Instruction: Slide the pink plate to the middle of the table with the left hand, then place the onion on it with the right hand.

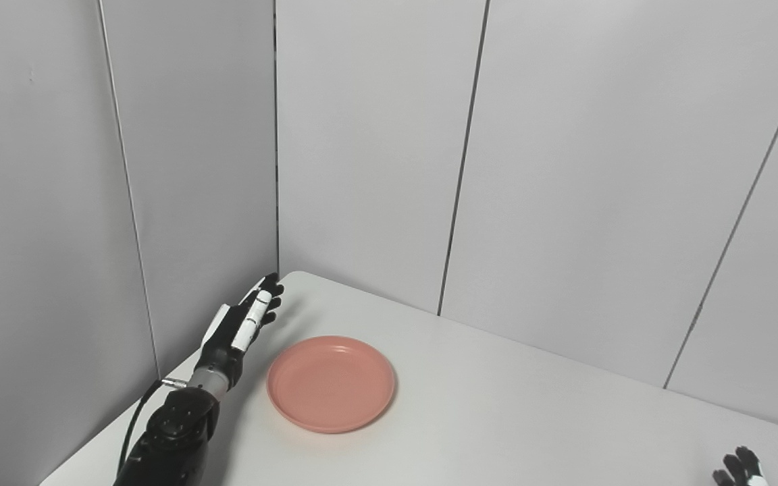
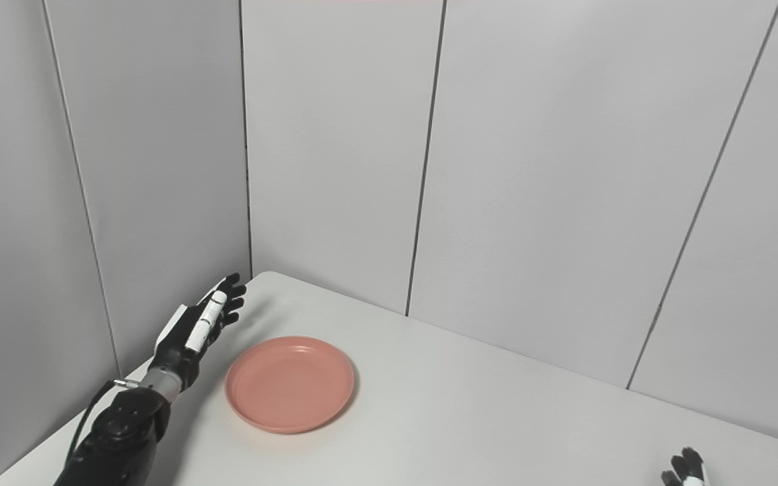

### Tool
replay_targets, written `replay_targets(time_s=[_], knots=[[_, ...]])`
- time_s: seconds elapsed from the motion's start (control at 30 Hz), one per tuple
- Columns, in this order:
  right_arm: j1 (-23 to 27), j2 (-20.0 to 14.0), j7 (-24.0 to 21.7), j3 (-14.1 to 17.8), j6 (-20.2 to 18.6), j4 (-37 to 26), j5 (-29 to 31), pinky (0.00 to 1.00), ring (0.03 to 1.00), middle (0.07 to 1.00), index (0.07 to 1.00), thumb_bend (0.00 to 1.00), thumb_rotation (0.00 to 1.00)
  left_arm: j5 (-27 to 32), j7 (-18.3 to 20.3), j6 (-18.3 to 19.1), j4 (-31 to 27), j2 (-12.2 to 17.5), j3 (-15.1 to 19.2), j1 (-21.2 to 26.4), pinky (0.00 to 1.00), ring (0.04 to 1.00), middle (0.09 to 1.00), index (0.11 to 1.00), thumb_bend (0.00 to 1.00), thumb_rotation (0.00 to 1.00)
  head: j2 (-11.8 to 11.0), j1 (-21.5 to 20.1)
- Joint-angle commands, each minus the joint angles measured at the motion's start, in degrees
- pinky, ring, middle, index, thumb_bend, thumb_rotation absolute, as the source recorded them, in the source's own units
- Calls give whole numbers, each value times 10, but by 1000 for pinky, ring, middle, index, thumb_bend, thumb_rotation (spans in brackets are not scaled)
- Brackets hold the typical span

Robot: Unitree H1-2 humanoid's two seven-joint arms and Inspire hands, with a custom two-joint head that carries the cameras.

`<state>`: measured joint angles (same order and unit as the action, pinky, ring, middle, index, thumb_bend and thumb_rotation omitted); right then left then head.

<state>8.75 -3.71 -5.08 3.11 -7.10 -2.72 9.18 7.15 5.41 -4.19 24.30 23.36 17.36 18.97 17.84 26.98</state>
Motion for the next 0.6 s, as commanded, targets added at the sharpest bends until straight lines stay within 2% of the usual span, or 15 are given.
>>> replay_targets(time_s=[0.0,0.23,0.57], knots=[[15,0,-1,3,7,-20,7,1000,1000,1000,1000,310,1000,7,2,-29,-1,19,2,30,945,947,941,930,640,1000,1,0],[14,-3,-2,4,7,-21,11,1000,1000,1000,1000,304,1000,8,7,-38,22,21,-2,25,964,956,952,940,671,1000,3,2],[14,-3,1,3,4,-24,9,1000,1000,1000,1000,336,1000,11,8,-47,45,5,-11,22,965,952,949,942,677,1000,7,0]])
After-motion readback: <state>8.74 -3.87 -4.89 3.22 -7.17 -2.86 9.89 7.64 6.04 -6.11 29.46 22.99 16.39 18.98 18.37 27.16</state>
